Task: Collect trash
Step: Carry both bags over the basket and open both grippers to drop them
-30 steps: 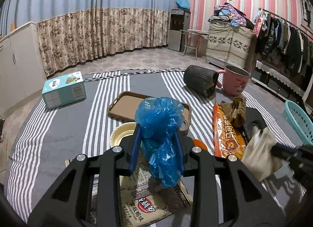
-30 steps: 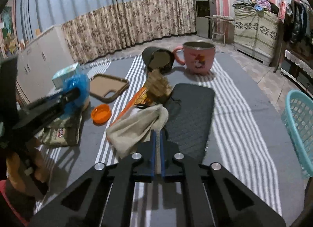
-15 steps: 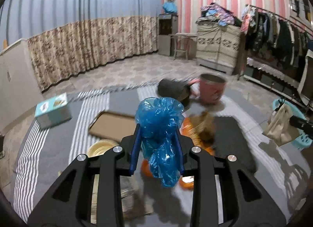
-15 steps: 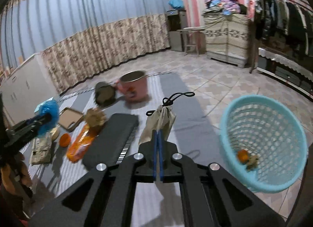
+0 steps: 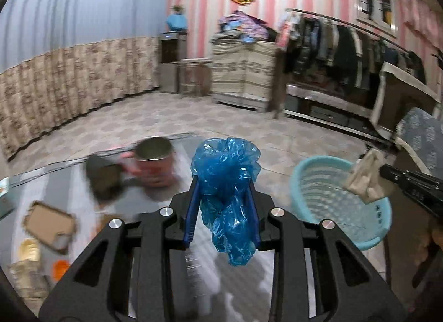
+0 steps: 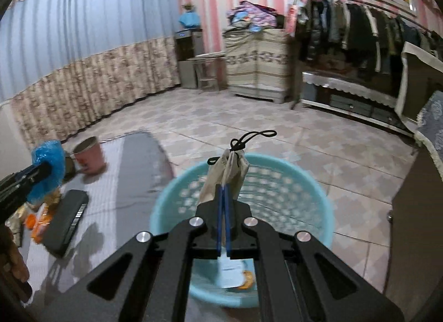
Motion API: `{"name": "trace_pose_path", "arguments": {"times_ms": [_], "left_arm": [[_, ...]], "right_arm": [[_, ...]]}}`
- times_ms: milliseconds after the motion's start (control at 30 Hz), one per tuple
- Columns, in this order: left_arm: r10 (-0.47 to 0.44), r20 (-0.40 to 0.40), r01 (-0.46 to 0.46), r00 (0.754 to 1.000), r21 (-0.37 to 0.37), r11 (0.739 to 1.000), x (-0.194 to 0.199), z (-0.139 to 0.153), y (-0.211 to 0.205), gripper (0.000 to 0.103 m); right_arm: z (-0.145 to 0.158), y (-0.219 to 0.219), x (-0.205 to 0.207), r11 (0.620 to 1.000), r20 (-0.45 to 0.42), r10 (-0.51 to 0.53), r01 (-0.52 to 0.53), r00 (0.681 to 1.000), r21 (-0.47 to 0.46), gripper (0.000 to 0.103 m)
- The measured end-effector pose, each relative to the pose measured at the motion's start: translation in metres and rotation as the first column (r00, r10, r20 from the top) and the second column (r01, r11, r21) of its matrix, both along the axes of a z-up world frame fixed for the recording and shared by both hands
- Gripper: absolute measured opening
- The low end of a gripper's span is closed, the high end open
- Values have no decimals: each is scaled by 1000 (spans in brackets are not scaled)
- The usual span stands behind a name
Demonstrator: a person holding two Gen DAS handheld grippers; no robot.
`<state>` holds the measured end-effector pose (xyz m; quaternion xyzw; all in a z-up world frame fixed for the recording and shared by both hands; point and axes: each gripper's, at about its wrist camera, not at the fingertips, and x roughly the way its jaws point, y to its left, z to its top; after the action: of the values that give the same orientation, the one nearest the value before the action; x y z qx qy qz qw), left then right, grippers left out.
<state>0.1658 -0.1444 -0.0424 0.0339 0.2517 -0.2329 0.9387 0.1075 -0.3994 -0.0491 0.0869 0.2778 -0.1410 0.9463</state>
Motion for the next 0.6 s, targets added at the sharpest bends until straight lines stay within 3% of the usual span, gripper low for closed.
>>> {"name": "trace_pose_path", "arguments": {"times_ms": [233,367,433,500,600], "left_arm": [[-170,-70,169,983,-19,985,-2,-26,-97,29],[-216,-87,217,972,-2,976,3,-33,-131,32],[-229,-97,231,968,9,973,7,-34,-146,47],[-222,-87,225,971,22,974,8,-31,-153,69],[-205,-65,207,977,28,978,9,-22,-150,80]], "right_arm": [[-11,-39,-6,998,-32,-61,61,998,3,2],[-16,-55,-8,997,-42,-81,82,996,11,2],[-17,-60,-12,996,-43,-85,85,995,11,2],[-17,-63,-12,996,-43,-85,86,995,13,2],[-18,-65,-12,996,-40,-84,85,996,11,2]]}}
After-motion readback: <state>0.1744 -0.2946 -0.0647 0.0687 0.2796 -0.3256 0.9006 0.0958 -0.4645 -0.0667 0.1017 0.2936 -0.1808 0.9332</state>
